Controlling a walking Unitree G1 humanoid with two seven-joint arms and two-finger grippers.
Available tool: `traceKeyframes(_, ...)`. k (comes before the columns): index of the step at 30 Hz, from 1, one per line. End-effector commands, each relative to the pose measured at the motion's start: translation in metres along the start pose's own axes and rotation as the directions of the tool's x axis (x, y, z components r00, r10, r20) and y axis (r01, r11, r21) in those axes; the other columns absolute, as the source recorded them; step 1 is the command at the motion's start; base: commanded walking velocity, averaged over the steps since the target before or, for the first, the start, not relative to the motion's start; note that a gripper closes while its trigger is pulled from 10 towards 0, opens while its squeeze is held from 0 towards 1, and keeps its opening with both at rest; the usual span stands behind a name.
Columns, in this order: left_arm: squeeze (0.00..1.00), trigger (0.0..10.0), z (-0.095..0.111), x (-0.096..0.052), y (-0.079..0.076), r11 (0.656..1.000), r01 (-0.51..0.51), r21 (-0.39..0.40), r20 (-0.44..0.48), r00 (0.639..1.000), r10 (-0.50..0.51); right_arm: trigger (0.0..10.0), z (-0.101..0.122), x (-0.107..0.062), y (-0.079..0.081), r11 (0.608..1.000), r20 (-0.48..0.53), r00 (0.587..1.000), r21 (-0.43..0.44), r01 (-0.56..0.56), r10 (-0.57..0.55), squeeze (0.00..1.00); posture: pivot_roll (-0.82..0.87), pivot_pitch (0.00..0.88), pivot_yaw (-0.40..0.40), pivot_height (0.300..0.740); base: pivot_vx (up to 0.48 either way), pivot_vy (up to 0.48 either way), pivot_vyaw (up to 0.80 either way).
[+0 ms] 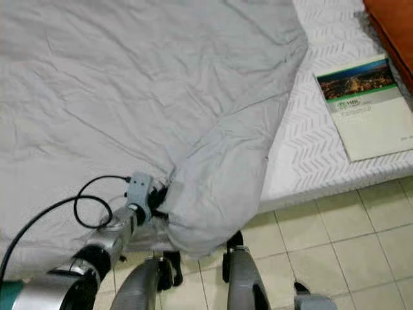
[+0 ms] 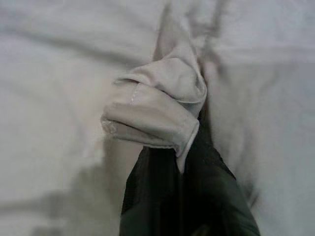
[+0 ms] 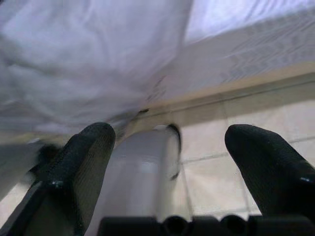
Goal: Clean up the room
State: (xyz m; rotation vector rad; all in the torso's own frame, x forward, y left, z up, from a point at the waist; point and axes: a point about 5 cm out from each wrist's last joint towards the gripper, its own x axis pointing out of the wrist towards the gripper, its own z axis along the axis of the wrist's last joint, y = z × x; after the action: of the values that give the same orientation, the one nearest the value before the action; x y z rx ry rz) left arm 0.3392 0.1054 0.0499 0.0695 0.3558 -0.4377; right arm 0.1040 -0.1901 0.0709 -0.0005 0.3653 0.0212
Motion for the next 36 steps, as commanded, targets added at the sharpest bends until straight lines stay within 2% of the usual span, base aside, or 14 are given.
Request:
traceKeyframes(1,0.0,10.0,-0.012,-0.001,-0.007,0.998,0.021,0.057,-0.052,0.999,-0.018,10.0,-0.012,0.003,-0.006,0.999,-0.046,0.998,0.004,0.047,-0.047,0.0,-0.34,0.337,0.153,0.732,0.0,0.0,0.0)
traceKeyframes(7,0.0,10.0,0.005,0.007,-0.015,0.999,0.029,0.042,-0.012,1.0,-0.028,10.0,-0.005,0.018,-0.02,0.995,0.007,0.995,-0.009,0.1,-0.1,0.0,-0.4,0.273,0.158,0.732,0.0,-0.307,0.0)
traceKeyframes(15,0.0,10.0,0.011,0.012,-0.033,0.992,0.09,0.091,-0.006,0.996,-0.09,10.0,-0.006,0.021,-0.023,0.993,0.02,0.994,-0.022,0.112,-0.112,0.0,-0.42,0.263,0.17,0.732,0.0,-0.48,0.0)
traceKeyframes(18,0.0,10.0,0.011,0.013,-0.038,0.99,0.108,0.093,-0.008,0.994,-0.108,10.0,-0.005,0.021,-0.022,0.993,0.024,0.993,-0.022,0.115,-0.114,0.0,-0.43,0.263,0.172,0.732,0.0,-0.48,0.0)
traceKeyframes(20,0.0,10.0,0.011,0.015,-0.049,0.985,0.14,0.106,-0.017,0.99,-0.139,10.0,-0.002,0.019,-0.023,0.993,0.021,0.995,-0.058,0.1,-0.099,0.0,-0.43,0.264,0.18,0.732,0.0,-0.48,0.0)
traceKeyframes(22,0.0,10.0,0.01,0.016,-0.053,0.982,0.152,0.108,-0.021,0.988,-0.15,10.0,-0.003,0.018,-0.023,0.995,0.004,0.997,-0.063,0.08,-0.08,0.0,-0.44,0.261,0.179,0.732,0.0,-0.48,0.0)
traceKeyframes(25,0.0,10.0,0.008,0.017,-0.065,0.976,0.188,0.113,-0.033,0.982,-0.185,10.0,-0.007,0.012,-0.022,0.998,-0.02,0.999,-0.06,0.026,-0.028,0.0,-0.44,0.252,0.178,0.732,0.0,-0.48,0.0)
traceKeyframes(29,0.0,10.0,0.006,0.018,-0.076,0.967,0.223,0.121,-0.045,0.975,-0.219,10.0,-0.008,0.01,-0.026,0.998,-0.007,0.999,-0.052,0.031,-0.032,0.0,-0.45,0.243,0.183,0.732,0.0,-0.48,0.0)
traceKeyframes(33,0.0,10.0,0.007,0.02,-0.099,0.951,0.278,0.134,-0.058,0.96,-0.273,10.0,0.001,0.031,-0.036,0.996,0.103,0.994,-0.076,0.041,-0.033,0.0,-0.44,0.113,0.2,0.732,0.0,-0.474,0.0)
traceKeyframes(35,0.0,10.0,0.011,0.022,-0.104,0.953,0.275,0.13,-0.049,0.961,-0.271,10.0,0.013,0.049,-0.038,0.997,0.157,0.987,-0.076,0.032,-0.02,0.0,-0.44,0.054,0.184,0.732,0.0,-0.471,0.0)
traceKeyframes(36,0.0,10.0,0.011,0.022,-0.104,0.953,0.275,0.13,-0.049,0.961,-0.271,10.0,0.013,0.049,-0.038,0.997,0.157,0.987,-0.076,0.032,-0.02,0.0,-0.44,0.054,0.184,0.732,0.0,-0.469,0.0)
